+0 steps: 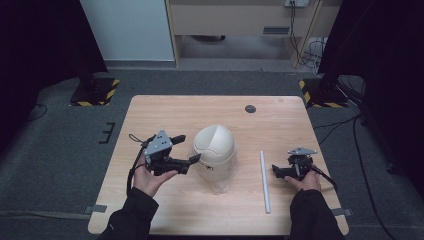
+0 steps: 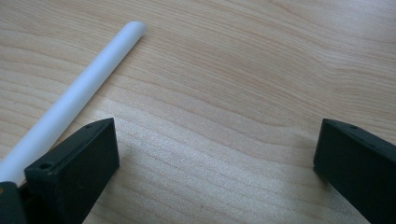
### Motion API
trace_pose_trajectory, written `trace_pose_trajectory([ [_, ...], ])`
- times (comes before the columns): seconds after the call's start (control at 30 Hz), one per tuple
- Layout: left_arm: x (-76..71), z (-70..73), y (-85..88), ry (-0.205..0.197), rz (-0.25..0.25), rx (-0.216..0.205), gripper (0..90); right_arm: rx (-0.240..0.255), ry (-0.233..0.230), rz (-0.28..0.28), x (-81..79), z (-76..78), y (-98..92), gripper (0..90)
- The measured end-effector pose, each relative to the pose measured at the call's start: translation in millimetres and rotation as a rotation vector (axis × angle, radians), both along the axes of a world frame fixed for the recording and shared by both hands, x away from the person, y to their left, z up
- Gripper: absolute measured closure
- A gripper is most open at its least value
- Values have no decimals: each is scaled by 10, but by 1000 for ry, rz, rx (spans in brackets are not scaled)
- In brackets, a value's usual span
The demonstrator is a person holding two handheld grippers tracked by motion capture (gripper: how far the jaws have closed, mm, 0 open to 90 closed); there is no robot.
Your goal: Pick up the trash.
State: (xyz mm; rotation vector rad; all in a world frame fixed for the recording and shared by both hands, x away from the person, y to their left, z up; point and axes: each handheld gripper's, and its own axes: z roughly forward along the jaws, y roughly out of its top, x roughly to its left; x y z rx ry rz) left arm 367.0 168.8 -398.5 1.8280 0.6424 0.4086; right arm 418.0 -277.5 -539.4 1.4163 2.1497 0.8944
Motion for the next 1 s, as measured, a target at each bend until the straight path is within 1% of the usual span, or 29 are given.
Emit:
trace_pose_trajectory([
  [0.03, 0, 0, 0, 0, 0, 0, 153, 0, 0, 0, 0, 0, 0, 5],
  [0.07, 27, -8, -40, 4, -5, 10, 154, 0, 0, 0, 0, 0, 0, 5],
  [0.23, 71, -16, -111, 13, -13, 9, 154, 0, 0, 0, 0, 0, 0, 5],
  [0.27, 87, -26, -151, 18, -20, 20, 154, 0, 0, 0, 0, 0, 0, 5],
  [0.43, 113, -53, -221, 28, -29, 28, 163, 0, 0, 1, 0, 0, -1, 5],
  [0.53, 135, -83, -288, 39, -36, 41, 164, 0, -1, 1, 0, 0, -1, 4],
  [0.73, 156, -117, -360, 52, -44, 49, 173, 0, 0, 0, 0, 0, 0, 5],
  [0.77, 159, -125, -382, 48, -44, 54, 172, 0, 0, 0, 0, 0, 0, 5],
  [1.0, 167, -157, -419, 57, -51, 70, 184, -1, -1, 0, 0, 0, 0, 5],
])
